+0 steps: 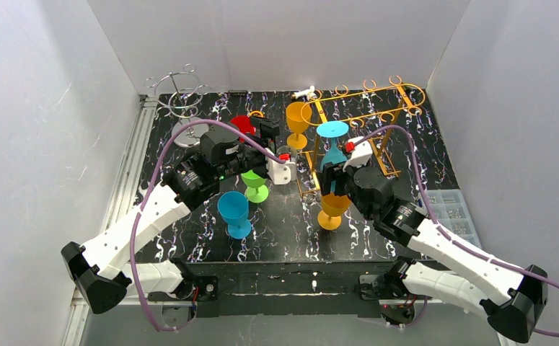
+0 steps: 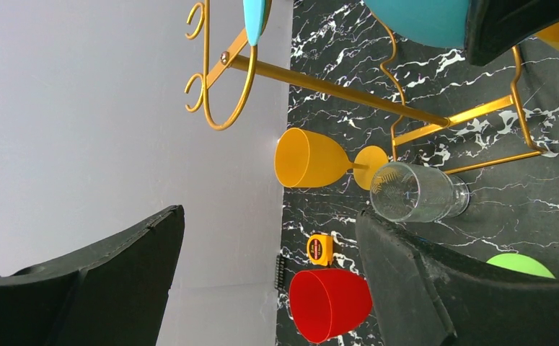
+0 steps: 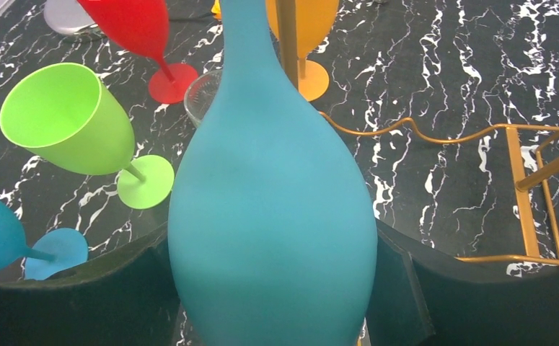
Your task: Place the wine glass upside down on the wine glass rack
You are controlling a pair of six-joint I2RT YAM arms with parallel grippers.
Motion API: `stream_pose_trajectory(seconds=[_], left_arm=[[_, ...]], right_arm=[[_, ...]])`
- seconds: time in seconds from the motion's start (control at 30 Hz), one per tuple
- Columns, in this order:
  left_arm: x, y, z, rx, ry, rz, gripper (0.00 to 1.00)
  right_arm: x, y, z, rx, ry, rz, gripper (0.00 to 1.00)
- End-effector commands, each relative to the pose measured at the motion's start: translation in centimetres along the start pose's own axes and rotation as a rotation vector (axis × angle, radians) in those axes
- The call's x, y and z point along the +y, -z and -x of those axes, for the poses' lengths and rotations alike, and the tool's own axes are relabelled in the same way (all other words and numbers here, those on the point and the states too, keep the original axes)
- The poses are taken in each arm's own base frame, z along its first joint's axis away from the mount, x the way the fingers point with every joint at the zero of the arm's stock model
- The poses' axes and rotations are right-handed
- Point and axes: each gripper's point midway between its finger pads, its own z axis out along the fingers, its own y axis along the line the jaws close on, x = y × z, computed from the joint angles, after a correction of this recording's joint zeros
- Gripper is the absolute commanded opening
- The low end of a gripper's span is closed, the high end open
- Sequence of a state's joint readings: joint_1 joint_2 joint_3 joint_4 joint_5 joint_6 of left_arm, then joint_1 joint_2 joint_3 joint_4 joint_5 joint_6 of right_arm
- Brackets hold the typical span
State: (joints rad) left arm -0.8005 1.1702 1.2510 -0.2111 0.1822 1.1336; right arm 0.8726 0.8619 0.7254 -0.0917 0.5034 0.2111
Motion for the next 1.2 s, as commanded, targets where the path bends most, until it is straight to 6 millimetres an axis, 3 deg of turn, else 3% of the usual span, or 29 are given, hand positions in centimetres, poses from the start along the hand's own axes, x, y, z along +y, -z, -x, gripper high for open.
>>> stream_pose_trajectory(seconds=[0.0, 0.13, 0.37, 0.57, 0.83, 0.93, 1.17], left_arm=[[0.8, 1.2, 0.3, -0.004, -0.005, 0.027, 0.88], [0.6, 0.9, 0.3, -0.006, -0.008, 0.024, 0.88], [0.8, 1.3, 0.3, -0.001, -0.012, 0.03, 0.88], [0.4, 1.5, 0.2, 0.0, -0.015, 0.024, 0.88], [0.5, 1.6, 0.3, -0.002, -0.014, 0.026, 0.88], [0.5, 1.6, 0.3, -0.003, -0.015, 0.027, 0.88], [0.7, 1.8, 0.4, -0.004, -0.017, 0.031, 0.88]], right_arm=[[1.1, 0.4, 4.1, -0.112, -0.06, 0.04, 0.36], [1.5, 1.3, 4.8, -0.125, -0.083, 0.073, 0.36], [1.8, -0.7, 4.9, -0.147, -0.073, 0.04, 0.36], [1.2, -0.8, 4.8, -0.173, -0.073, 0.008, 0.37], [0.8, -1.7, 2.6, -0.134, -0.041, -0.016, 0.44], [0.8, -2.0, 1.7, -0.119, -0.04, -0.019, 0.55], [0.5, -1.9, 1.1, -0.113, -0.044, -0.026, 0.93]])
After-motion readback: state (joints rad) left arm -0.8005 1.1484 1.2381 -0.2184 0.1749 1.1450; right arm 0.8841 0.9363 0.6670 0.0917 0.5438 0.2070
